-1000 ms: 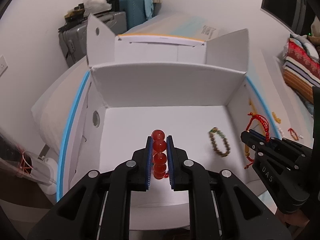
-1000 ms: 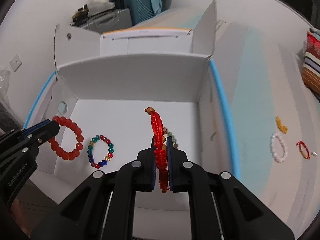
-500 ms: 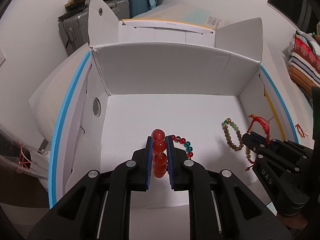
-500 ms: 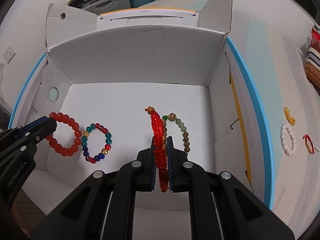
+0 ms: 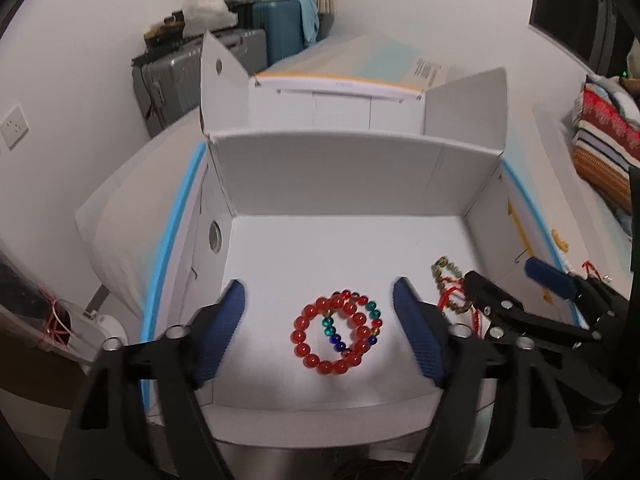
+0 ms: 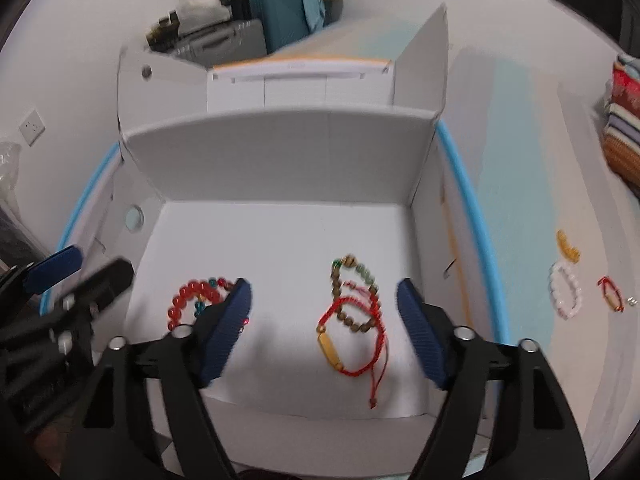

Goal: Organize jewelry
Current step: 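Withdraw both tools from the box toward the remaining bracelets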

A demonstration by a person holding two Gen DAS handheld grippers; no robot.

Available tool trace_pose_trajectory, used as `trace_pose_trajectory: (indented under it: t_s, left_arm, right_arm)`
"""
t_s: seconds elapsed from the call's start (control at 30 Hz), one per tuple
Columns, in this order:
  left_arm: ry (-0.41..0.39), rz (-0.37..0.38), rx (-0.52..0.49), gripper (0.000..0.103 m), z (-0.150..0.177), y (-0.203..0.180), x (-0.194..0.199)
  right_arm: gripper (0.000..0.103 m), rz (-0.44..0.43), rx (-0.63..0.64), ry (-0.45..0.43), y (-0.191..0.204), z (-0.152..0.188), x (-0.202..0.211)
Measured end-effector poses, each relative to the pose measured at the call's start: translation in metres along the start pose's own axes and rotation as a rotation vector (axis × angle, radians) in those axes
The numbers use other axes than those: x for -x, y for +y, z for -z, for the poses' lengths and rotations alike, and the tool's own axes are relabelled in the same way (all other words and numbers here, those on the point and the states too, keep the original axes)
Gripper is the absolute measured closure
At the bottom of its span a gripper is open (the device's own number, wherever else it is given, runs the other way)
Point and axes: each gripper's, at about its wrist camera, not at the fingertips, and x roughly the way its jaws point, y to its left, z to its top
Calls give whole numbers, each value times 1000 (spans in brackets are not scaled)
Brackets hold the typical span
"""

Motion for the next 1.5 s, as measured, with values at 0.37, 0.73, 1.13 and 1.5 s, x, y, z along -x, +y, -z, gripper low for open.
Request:
trace_pose_trajectory:
  t_s: [0.37, 0.73, 1.13, 1.5]
  left_arm:
    - [-95, 23, -30, 9, -7, -36, 43]
    - [-98, 109, -135, 6, -12, -132, 45]
    - [-55, 215, -261, 6, -7, -259, 19]
    - [11, 245, -333, 6, 4, -341, -41]
  right_arm:
    - [8, 114, -65, -119, -66, -13, 56]
    - [8, 214, -150, -161, -169, 2, 99]
    - [8, 302, -297, -124, -310, 36, 103]
    - [8, 315, -418, -61, -407, 66, 63]
